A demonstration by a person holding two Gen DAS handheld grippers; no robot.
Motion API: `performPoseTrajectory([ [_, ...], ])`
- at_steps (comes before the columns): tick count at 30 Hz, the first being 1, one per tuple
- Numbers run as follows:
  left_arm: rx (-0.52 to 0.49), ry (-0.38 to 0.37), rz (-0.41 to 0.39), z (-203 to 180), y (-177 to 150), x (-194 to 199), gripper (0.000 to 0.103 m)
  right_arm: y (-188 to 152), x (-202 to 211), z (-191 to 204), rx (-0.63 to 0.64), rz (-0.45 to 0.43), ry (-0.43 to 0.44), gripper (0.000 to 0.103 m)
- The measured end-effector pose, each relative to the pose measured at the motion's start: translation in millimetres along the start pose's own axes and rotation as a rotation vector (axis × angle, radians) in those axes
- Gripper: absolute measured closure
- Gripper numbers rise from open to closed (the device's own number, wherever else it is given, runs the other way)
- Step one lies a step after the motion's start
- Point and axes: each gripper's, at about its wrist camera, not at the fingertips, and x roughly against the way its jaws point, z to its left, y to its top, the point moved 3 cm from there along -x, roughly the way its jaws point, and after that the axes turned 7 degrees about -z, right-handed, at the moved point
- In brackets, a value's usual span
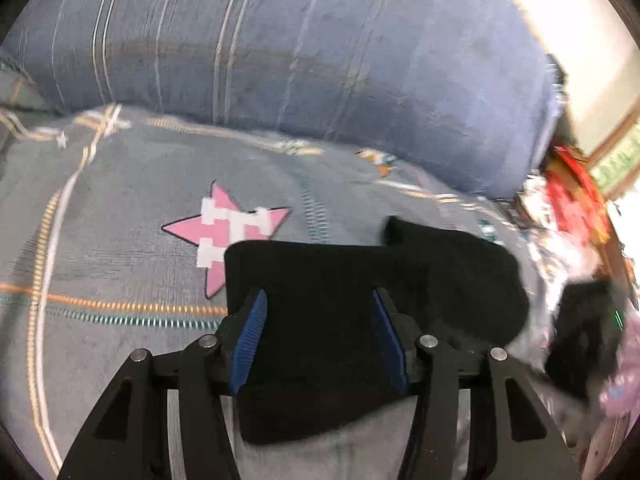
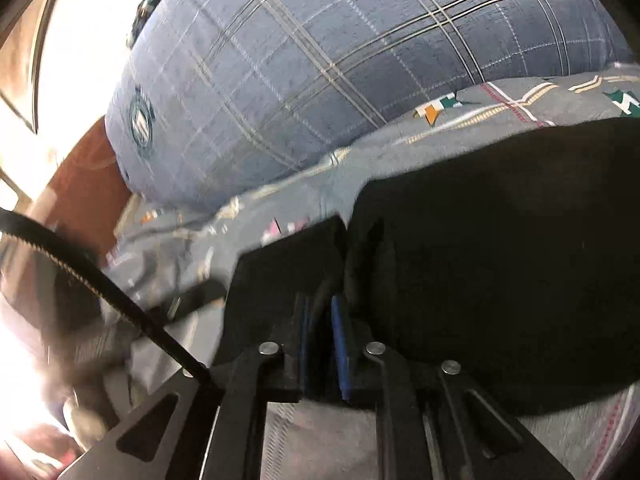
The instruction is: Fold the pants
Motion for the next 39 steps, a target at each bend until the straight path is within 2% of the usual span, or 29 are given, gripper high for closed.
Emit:
performPoseTrajectory([
  [2,-0.022,0.031,-0.008,2,-1,-10,0.051,-11,-8,-7,0.013,0.031,-0.038,0.088],
  [4,-0.084,0.072,-0.021,-5,-4,-10,0.049,-15,-8,-13,0.007,0.006,-0.012,0.088],
  [6,-0.157,0.127,-0.016,-17,-8,-7,0.049,-13,-9,-16,0.004,0.017,0.003,0.089],
  [8,-0.18,0.144,-0.012,-26,-10,1,0.049,-10,-4,-16,-0.002,0.023,0.013,0.087],
  [10,-0.189,0.112,-0.024,-38,-13,17,0.049,-7,10,-15,0.006,-0.02,0.02,0.085],
  [11,-0.207,0.113,-0.037,-45,-18,29,0.049,-7,18,-15,0.015,-0.043,0.013,0.078],
  [12,-0.233,0.129,-0.055,-54,-22,39,0.049,-8,31,-18,0.022,-0.071,0.002,0.069],
  [14,-0.292,0.165,-0.087,-71,-32,53,0.049,-12,51,-24,0.029,-0.11,-0.01,0.065],
  [16,-0.384,0.237,-0.139,-96,-48,69,0.049,-16,73,-34,0.027,-0.154,-0.034,0.064],
  [19,-0.48,0.296,-0.193,-127,-67,82,0.048,-26,101,-52,-0.005,-0.222,-0.048,0.063],
  [23,-0.566,0.309,-0.216,-160,-86,89,0.045,-29,121,-70,-0.089,-0.271,-0.028,0.061],
  [26,-0.605,0.301,-0.211,-178,-94,88,0.045,-24,134,-74,-0.085,-0.309,-0.032,0.059],
  [29,-0.619,0.305,-0.199,-186,-98,85,0.045,-23,143,-80,-0.104,-0.333,-0.024,0.054],
  [39,-0.631,0.288,-0.161,-198,-103,69,0.045,-26,165,-109,-0.179,-0.366,-0.065,0.052],
])
